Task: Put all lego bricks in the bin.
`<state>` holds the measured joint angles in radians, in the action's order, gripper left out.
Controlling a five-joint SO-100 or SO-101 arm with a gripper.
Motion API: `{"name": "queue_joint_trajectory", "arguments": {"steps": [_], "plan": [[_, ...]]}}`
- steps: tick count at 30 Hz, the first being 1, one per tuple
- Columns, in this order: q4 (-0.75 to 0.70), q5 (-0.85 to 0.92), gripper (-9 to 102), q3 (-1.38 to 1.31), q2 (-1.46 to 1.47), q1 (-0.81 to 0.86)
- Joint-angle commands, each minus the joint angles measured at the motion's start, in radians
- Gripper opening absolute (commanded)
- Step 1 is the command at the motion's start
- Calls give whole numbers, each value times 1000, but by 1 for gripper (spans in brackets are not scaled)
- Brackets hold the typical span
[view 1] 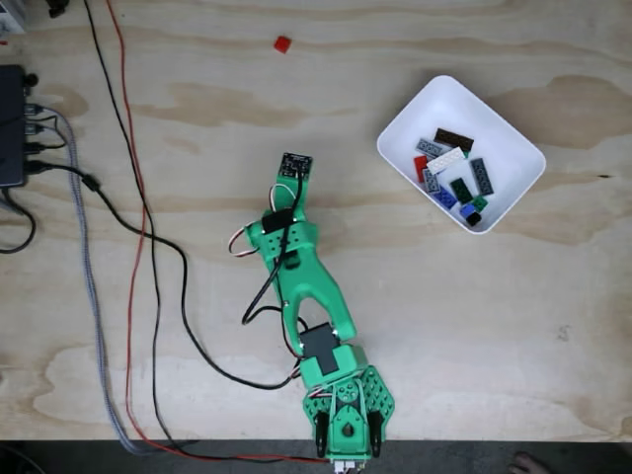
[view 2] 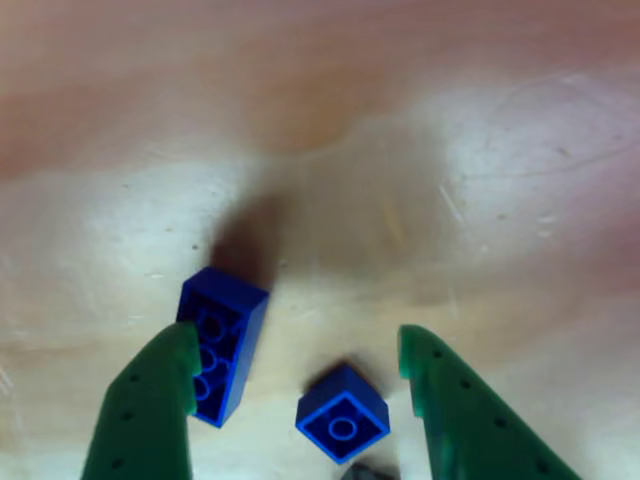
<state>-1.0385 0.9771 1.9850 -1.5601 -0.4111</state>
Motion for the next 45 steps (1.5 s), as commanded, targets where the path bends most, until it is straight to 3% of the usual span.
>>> {"name": "queue_joint_trajectory", "arguments": {"steps": [1, 6, 10, 14, 18, 21, 26, 30, 33, 35, 40, 43, 45], "plan": [[15, -15, 20, -98, 29, -57], [52, -43, 15, -107, 72, -109], [72, -60, 0, -103, 84, -127], [81, -100, 0, -81, -40, -60], [123, -181, 0, -95, -459, 176], [156, -143, 0, -253, -568, 431], [164, 89, 0, -663, -253, 736], [204, 189, 0, -822, 44, 857], [273, 224, 2, -755, 133, 891], [282, 250, 9, -672, 130, 893], [270, 94, 20, -615, 38, 848], [189, -35, 24, -623, -141, 793], [67, -18, 22, -563, -350, 689]]}}
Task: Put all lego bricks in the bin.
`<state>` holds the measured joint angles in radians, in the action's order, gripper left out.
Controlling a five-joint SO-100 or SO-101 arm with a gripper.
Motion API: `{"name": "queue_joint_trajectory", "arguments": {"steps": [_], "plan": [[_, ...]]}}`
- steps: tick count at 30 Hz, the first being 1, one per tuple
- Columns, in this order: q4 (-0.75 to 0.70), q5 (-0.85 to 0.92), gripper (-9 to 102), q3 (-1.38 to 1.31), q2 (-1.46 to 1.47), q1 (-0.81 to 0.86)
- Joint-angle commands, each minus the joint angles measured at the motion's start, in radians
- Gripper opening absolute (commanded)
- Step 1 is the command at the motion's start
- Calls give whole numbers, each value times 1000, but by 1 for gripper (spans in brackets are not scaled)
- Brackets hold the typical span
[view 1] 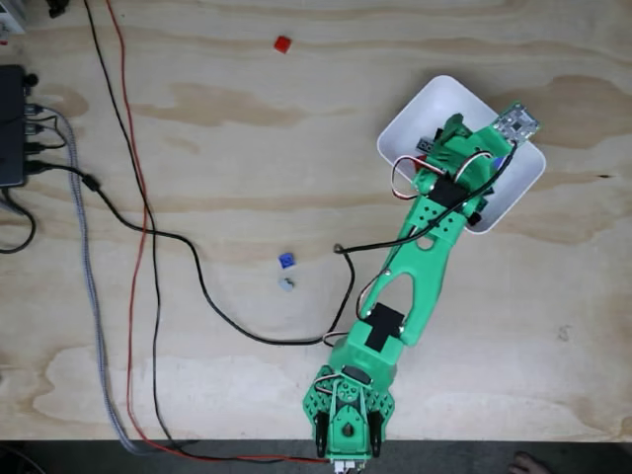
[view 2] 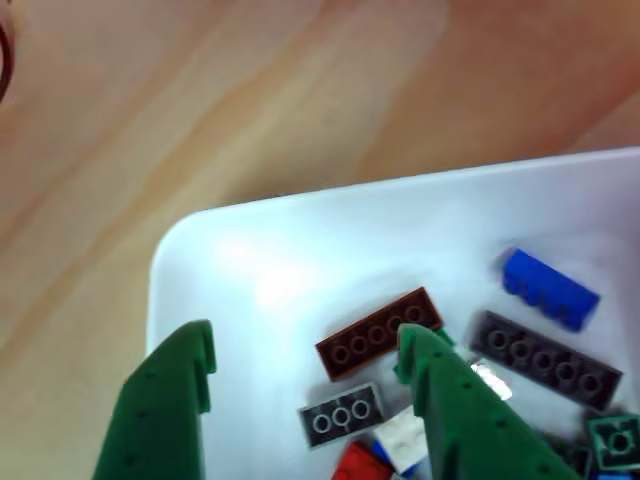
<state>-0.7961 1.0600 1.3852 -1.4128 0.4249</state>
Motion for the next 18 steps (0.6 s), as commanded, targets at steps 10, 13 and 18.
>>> {"name": "queue_joint_trajectory", "arguments": {"steps": [10, 13, 18], "plan": [[-390, 81, 18, 841, -729, -833], [-341, 126, 19, 888, -643, -850], [-255, 225, 20, 861, -503, -819]]}}
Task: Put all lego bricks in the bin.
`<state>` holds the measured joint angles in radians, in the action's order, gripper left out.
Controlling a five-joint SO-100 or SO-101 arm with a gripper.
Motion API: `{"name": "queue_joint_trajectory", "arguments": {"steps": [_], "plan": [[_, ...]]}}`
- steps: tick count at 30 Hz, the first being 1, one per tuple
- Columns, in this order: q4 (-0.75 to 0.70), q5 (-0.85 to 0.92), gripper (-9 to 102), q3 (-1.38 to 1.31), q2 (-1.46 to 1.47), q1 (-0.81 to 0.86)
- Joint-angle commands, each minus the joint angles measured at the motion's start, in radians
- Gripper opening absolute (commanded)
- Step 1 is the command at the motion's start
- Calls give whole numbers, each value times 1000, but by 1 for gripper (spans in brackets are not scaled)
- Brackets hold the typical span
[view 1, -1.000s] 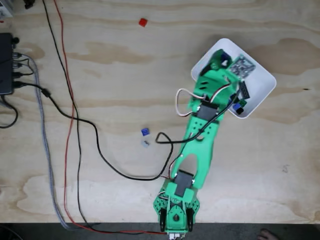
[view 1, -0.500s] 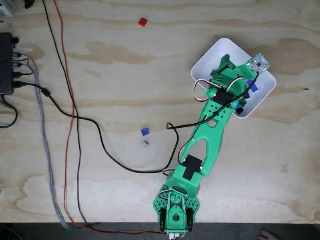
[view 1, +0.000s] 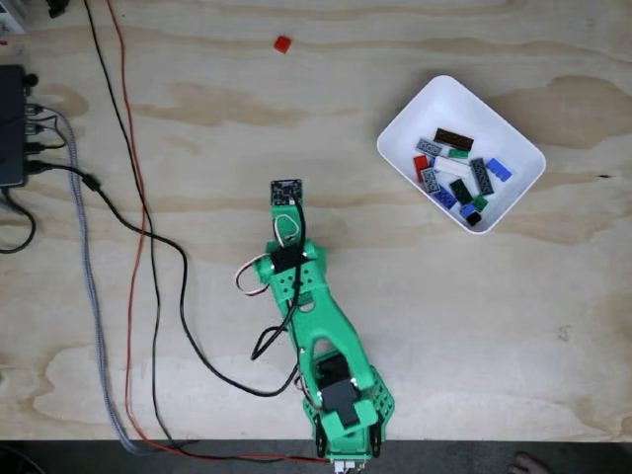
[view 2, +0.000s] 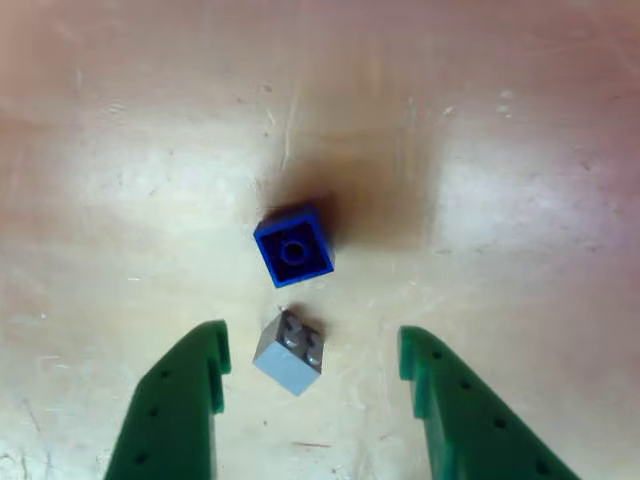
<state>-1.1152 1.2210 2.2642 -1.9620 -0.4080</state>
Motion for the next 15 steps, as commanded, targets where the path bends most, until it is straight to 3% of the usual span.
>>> {"name": "queue_joint_trajectory", "arguments": {"steps": [1, 15], "plan": [[83, 74, 20, -26, 64, 18], [176, 118, 14, 6, 130, -12]]}}
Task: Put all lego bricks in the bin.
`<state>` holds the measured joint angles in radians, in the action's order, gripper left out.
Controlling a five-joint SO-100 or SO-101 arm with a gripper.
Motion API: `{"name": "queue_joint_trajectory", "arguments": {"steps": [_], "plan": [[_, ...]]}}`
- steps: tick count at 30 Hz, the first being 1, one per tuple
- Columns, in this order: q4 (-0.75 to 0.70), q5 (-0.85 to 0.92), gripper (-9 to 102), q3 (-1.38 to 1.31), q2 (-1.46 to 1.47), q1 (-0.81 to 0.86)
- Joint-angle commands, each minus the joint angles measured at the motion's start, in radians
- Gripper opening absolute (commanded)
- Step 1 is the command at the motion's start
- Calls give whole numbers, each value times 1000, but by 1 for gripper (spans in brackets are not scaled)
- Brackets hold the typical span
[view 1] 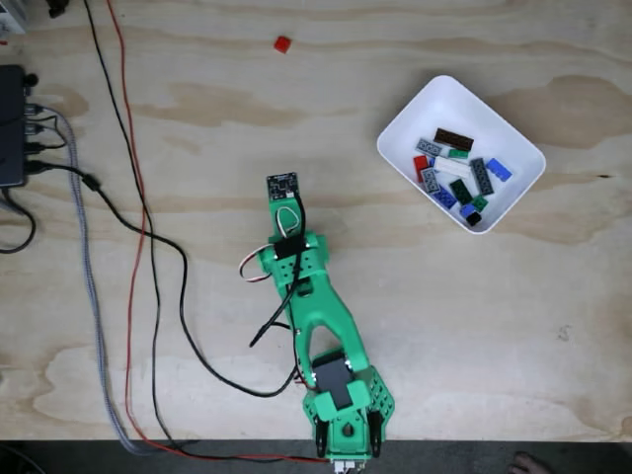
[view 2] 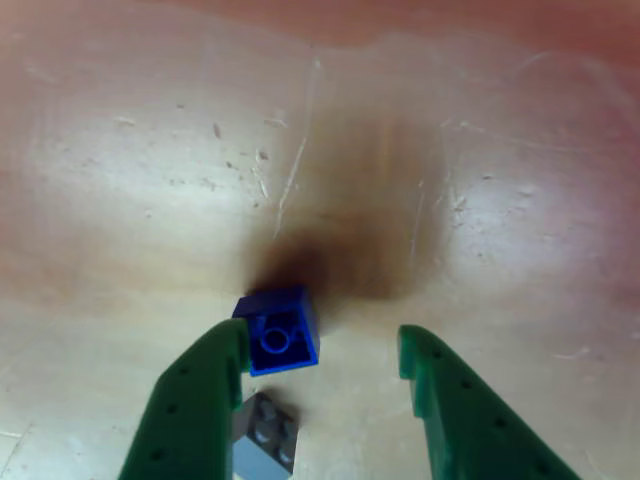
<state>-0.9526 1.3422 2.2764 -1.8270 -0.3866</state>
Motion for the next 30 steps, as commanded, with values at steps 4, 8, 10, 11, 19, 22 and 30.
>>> {"name": "queue_joint_trajectory", "arguments": {"steps": [4, 8, 10, 11, 19, 22, 30], "plan": [[20, -14, 13, -5, 18, -60], [28, -20, 13, 8, 25, -84], [38, -23, 9, 11, 25, -91], [46, -23, 6, 12, 25, -91], [83, -149, 0, 5, -175, -43], [127, -247, 0, -29, -517, 89], [336, -123, 0, -437, -249, 684]]}}
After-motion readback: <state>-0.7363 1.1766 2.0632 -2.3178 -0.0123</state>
